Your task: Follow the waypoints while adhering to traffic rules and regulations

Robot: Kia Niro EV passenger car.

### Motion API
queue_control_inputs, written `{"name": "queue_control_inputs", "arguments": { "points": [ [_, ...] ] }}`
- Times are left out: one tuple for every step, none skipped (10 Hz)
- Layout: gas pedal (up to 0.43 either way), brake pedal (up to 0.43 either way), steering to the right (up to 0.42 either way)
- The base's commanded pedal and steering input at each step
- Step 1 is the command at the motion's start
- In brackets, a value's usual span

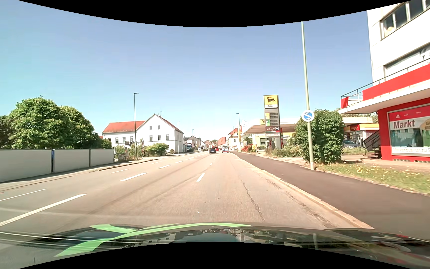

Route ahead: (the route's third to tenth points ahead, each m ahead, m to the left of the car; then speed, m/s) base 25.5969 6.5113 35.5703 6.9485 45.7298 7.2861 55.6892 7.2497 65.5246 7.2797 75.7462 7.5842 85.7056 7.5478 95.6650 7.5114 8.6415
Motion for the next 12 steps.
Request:
{"name": "queue_control_inputs", "arguments": {
  "points": [
    [0.260,0.000,-0.005],
    [0.260,0.000,-0.005],
    [0.260,0.000,-0.005],
    [0.248,0.000,-0.005],
    [0.248,0.000,-0.006],
    [0.248,0.000,-0.008],
    [0.248,0.000,-0.009],
    [0.248,0.000,-0.009],
    [0.248,0.000,-0.009],
    [0.209,0.000,-0.009],
    [0.130,0.000,-0.010],
    [0.047,0.000,-0.014]
  ]
}}
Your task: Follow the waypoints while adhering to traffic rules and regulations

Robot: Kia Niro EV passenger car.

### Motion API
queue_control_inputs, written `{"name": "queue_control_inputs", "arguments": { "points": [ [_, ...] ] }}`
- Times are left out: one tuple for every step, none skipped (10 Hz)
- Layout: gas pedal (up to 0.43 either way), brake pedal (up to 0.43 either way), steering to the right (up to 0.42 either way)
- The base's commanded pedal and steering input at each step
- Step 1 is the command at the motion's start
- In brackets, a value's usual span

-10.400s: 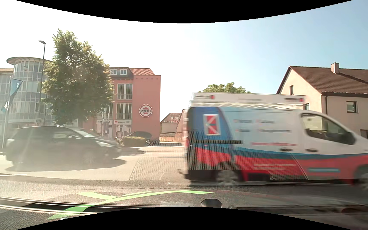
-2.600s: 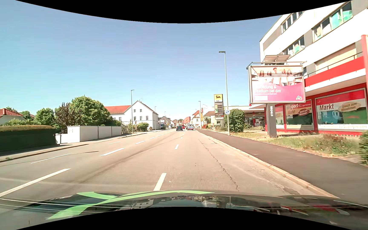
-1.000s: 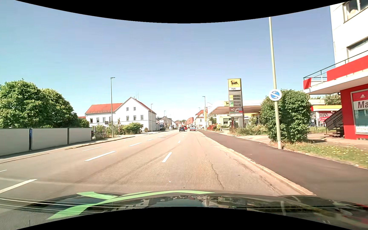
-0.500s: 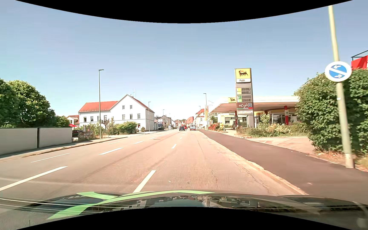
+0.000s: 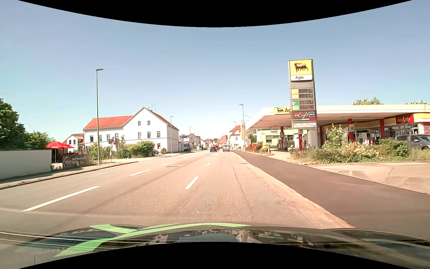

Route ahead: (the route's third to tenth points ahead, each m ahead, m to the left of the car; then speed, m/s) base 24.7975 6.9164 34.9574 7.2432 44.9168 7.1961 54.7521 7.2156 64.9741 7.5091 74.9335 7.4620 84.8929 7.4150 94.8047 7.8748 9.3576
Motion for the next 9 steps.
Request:
{"name": "queue_control_inputs", "arguments": {
  "points": [
    [0.039,0.000,-0.015],
    [0.039,0.000,-0.014],
    [0.087,0.000,-0.014],
    [0.110,0.000,-0.013],
    [0.118,0.000,-0.010],
    [0.130,0.000,-0.009],
    [0.138,0.000,-0.009],
    [0.138,0.000,-0.009],
    [0.150,0.000,-0.009]
  ]
}}
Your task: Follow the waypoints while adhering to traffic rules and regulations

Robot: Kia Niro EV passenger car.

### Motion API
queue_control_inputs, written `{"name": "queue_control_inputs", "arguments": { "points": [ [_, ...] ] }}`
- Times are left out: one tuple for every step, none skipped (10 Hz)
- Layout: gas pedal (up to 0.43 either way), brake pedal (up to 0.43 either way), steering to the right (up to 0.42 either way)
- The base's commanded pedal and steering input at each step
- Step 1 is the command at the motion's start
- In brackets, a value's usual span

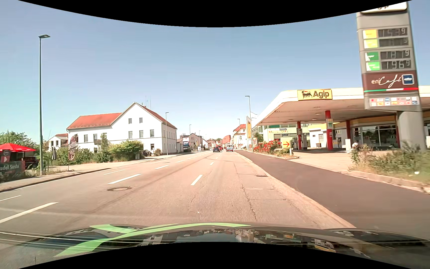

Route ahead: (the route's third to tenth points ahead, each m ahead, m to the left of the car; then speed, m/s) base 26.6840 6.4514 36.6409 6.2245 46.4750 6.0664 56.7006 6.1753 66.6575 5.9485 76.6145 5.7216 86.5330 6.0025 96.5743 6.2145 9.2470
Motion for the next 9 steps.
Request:
{"name": "queue_control_inputs", "arguments": {
  "points": [
    [0.150,0.000,-0.009],
    [0.150,0.000,-0.007],
    [0.150,0.000,-0.004],
    [0.150,0.000,-0.003],
    [0.150,0.000,-0.003],
    [0.150,0.000,-0.003],
    [0.150,0.000,-0.003],
    [0.150,0.000,-0.003],
    [0.150,0.000,-0.002]
  ]
}}
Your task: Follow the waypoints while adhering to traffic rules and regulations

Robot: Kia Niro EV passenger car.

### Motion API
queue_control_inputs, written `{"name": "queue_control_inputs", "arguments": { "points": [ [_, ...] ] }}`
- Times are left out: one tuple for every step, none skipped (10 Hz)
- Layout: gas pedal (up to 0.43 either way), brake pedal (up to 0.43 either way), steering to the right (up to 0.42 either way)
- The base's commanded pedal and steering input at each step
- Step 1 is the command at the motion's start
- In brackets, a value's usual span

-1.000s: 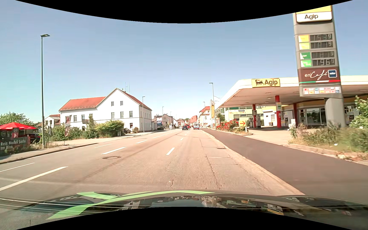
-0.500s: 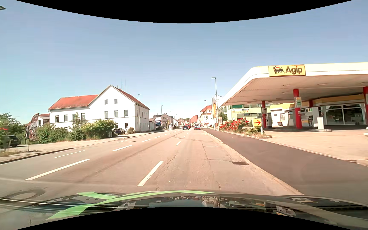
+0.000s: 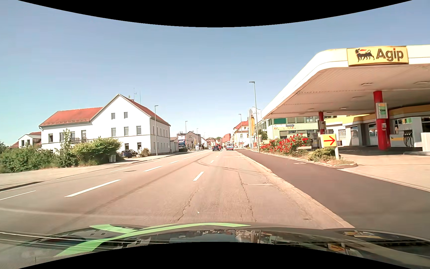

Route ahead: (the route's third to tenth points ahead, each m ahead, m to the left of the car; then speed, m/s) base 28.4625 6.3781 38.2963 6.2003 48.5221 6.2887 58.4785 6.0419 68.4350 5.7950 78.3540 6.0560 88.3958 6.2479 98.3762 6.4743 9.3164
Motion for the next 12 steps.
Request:
{"name": "queue_control_inputs", "arguments": {
  "points": [
    [0.150,0.000,-0.001],
    [0.150,0.000,-0.001],
    [0.150,0.000,-0.001],
    [0.150,0.000,0.000],
    [0.150,0.000,-0.001],
    [0.150,0.000,-0.001],
    [0.150,0.000,-0.001],
    [0.150,0.000,-0.001],
    [0.150,0.000,-0.001],
    [0.150,0.000,-0.001],
    [0.150,0.000,-0.002],
    [0.150,0.000,-0.005]
  ]
}}
